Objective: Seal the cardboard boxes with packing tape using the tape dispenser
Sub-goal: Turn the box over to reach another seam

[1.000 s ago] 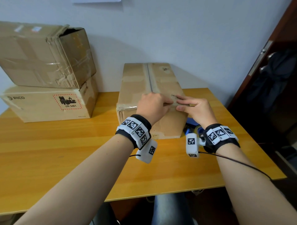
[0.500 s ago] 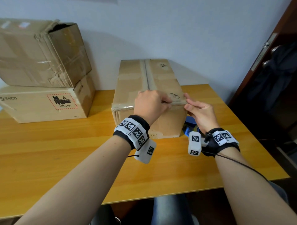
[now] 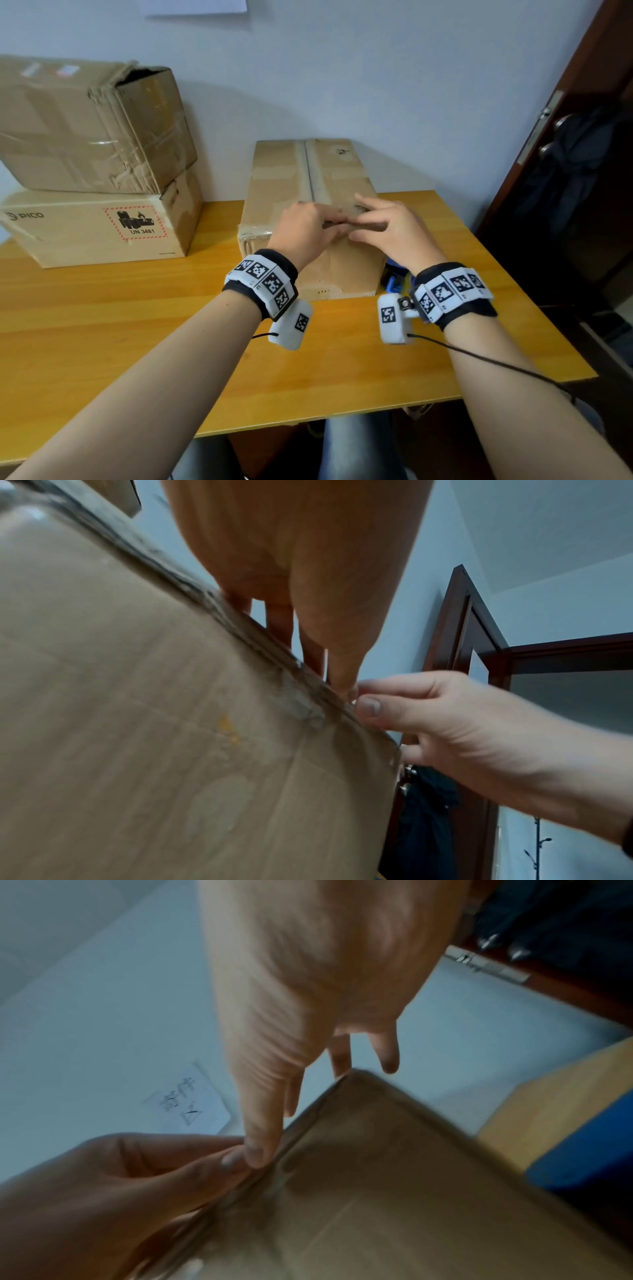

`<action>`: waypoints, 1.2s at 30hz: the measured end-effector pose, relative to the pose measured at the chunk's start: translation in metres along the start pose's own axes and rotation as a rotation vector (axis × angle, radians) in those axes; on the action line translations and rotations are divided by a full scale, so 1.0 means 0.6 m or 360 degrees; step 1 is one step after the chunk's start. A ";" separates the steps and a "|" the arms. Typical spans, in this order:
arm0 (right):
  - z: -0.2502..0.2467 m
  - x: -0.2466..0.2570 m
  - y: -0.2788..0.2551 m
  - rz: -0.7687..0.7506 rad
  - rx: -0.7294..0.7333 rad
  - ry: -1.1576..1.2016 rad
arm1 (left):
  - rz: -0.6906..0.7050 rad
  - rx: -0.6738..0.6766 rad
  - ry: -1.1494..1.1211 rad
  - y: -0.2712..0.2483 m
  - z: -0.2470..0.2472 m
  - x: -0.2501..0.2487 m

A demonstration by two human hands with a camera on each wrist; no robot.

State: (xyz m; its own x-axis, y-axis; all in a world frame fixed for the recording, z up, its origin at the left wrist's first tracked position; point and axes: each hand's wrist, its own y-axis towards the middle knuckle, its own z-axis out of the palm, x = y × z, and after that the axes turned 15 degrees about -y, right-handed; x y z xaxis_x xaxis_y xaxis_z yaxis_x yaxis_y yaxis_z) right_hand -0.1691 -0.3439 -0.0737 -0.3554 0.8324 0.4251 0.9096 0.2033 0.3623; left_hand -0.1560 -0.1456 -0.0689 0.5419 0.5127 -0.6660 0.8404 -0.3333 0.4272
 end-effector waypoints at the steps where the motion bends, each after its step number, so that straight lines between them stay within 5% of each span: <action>1: 0.005 0.011 0.006 -0.0031 -0.0020 -0.0051 | 0.0042 -0.0004 0.0035 -0.006 -0.007 0.002; 6: 0.041 0.053 0.030 -0.0148 -0.0011 -0.0439 | 0.0106 -0.0234 0.0089 -0.041 -0.037 0.041; 12: 0.054 0.058 0.041 -0.0155 -0.0081 -0.0408 | 0.0168 -0.0338 0.0233 -0.049 -0.044 0.054; 20: 0.043 0.033 0.030 -0.0013 -0.0085 -0.0282 | -0.0137 -0.0327 0.0283 -0.053 -0.056 0.075; 36: 0.055 -0.055 -0.010 0.0419 -0.0280 0.0836 | -0.0344 -0.0465 -0.1022 -0.101 -0.116 0.138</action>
State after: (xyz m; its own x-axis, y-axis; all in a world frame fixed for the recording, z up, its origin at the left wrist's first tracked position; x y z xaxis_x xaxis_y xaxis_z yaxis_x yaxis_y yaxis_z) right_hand -0.1558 -0.3553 -0.1175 -0.2230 0.4689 0.8546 0.9480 -0.0999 0.3021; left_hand -0.1616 -0.0276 -0.1074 0.3311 -0.0510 -0.9422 0.9433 -0.0068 0.3318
